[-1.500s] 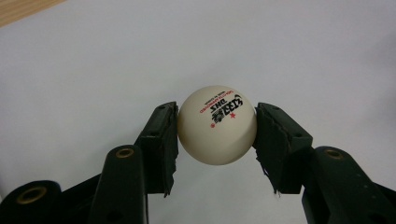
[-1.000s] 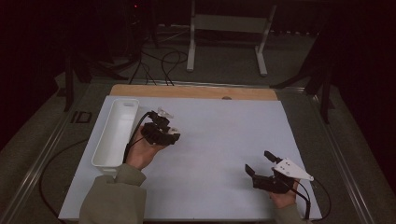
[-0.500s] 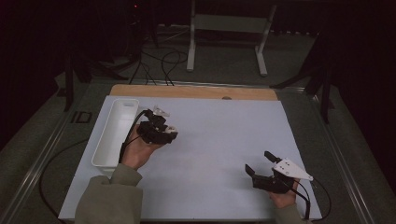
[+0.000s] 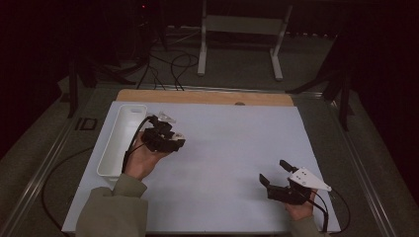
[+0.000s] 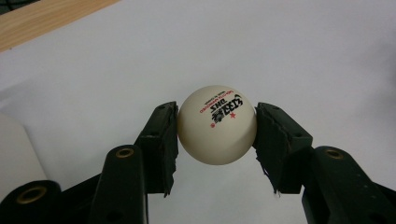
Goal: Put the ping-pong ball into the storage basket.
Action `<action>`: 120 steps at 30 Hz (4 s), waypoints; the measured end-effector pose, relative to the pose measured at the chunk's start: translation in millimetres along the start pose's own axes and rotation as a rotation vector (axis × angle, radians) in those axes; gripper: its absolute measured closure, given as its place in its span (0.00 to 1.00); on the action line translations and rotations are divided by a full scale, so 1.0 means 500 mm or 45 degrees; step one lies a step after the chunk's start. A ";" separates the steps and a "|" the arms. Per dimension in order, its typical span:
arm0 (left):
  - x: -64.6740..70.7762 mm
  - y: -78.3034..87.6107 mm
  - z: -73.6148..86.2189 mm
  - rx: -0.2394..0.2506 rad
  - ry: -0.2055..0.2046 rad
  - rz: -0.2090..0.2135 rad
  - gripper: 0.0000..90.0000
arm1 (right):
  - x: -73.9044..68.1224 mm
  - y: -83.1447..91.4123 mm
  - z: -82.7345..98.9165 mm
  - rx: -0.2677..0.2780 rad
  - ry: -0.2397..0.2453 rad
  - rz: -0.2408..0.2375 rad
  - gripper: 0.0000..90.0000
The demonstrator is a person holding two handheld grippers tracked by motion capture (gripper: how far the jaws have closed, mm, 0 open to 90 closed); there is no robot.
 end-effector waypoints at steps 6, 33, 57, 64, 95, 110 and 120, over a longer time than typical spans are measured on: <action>-0.004 0.009 0.000 0.001 -0.005 -0.001 0.57 | 0.000 0.000 0.000 0.000 -0.002 0.001 0.10; -0.022 0.035 0.008 0.007 -0.010 -0.004 0.57 | 0.000 -0.001 0.000 -0.001 -0.001 -0.004 0.10; -0.039 0.057 0.018 0.001 -0.040 0.015 0.57 | -0.001 -0.001 0.001 -0.001 -0.001 -0.005 0.10; -0.047 0.065 0.022 -0.005 -0.047 0.006 0.57 | -0.001 0.000 0.001 0.000 0.001 -0.005 0.10; -0.078 0.095 0.035 -0.007 -0.017 -0.037 0.57 | 0.001 0.005 0.003 0.001 -0.005 0.003 0.10; -0.088 0.103 0.046 -0.027 -0.016 -0.059 0.57 | 0.000 0.004 0.004 -0.004 -0.005 0.003 0.10; -0.100 0.114 0.055 -0.036 -0.008 -0.076 0.57 | 0.000 0.004 0.004 -0.004 -0.005 0.004 0.10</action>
Point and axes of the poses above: each handheld gripper's, and its own axes: y roughly backward along the jaws, z roughly out of its underside, x roughly to its right, the point moved 2 cm from there along -y, roughly forward along the jaws, and after that the axes turned 5 degrees about z, right-handed, at the moved point
